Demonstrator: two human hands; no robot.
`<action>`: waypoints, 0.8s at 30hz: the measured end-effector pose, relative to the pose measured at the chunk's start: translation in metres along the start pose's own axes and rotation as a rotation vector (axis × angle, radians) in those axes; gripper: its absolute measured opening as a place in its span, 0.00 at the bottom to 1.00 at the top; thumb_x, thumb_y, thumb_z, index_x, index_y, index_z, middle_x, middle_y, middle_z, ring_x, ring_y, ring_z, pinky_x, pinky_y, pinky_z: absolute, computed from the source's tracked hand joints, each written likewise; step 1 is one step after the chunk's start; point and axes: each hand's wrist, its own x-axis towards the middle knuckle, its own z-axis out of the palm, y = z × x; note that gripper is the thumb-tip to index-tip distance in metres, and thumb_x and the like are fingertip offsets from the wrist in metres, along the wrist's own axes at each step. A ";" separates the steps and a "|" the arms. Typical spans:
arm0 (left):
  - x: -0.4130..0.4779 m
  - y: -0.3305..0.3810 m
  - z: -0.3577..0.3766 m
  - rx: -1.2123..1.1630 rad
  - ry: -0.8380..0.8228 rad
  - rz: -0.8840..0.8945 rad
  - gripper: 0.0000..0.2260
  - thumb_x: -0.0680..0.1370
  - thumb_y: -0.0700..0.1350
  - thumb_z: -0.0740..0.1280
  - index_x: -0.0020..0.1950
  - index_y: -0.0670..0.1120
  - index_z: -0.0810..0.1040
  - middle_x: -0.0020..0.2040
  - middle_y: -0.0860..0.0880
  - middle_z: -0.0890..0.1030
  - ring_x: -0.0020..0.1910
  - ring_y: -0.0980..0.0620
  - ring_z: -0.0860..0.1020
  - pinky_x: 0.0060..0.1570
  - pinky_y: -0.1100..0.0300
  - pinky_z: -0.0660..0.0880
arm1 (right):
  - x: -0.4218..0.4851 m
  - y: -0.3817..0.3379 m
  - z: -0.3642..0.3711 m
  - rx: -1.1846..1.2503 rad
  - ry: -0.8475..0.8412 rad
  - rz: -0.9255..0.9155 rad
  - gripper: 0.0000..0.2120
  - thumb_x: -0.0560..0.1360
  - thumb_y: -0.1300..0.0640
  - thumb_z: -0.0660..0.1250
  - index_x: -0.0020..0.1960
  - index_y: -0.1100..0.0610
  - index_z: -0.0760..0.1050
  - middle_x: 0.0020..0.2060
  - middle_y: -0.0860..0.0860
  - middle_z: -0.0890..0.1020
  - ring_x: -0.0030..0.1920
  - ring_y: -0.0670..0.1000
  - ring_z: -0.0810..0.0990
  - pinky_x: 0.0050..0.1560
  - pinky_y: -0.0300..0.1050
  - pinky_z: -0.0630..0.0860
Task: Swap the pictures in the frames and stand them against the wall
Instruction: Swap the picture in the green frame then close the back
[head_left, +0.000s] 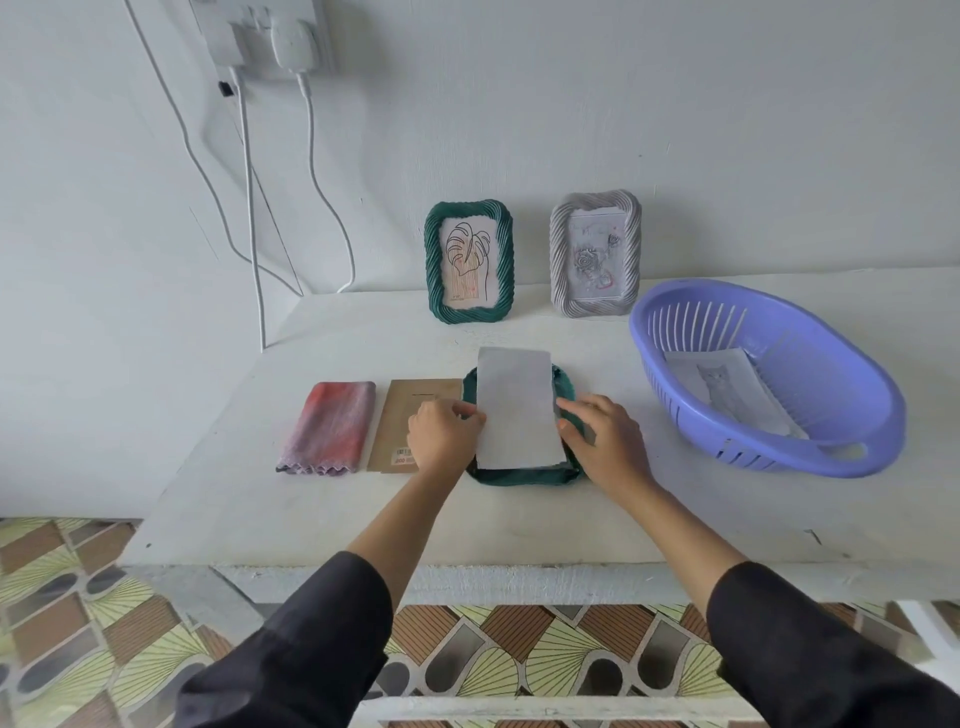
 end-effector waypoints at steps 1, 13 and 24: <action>0.000 0.003 -0.002 -0.042 0.008 -0.014 0.02 0.74 0.47 0.68 0.42 0.52 0.80 0.48 0.49 0.83 0.53 0.44 0.77 0.56 0.49 0.75 | -0.002 -0.003 -0.001 -0.013 0.055 -0.064 0.14 0.75 0.57 0.65 0.60 0.56 0.78 0.55 0.54 0.79 0.55 0.57 0.77 0.55 0.50 0.75; -0.015 0.064 0.015 -0.462 -0.408 -0.050 0.08 0.73 0.33 0.65 0.39 0.44 0.73 0.33 0.48 0.77 0.26 0.55 0.75 0.25 0.66 0.67 | 0.002 -0.007 -0.126 -0.218 -0.055 0.282 0.19 0.73 0.54 0.67 0.64 0.50 0.73 0.54 0.54 0.80 0.57 0.57 0.77 0.54 0.48 0.73; -0.029 0.109 0.100 -0.346 -0.489 -0.087 0.09 0.73 0.31 0.64 0.50 0.41 0.69 0.44 0.41 0.77 0.13 0.59 0.73 0.15 0.71 0.64 | 0.009 0.016 -0.170 -0.024 -0.018 0.173 0.15 0.72 0.55 0.69 0.58 0.50 0.78 0.44 0.56 0.84 0.47 0.56 0.81 0.49 0.46 0.74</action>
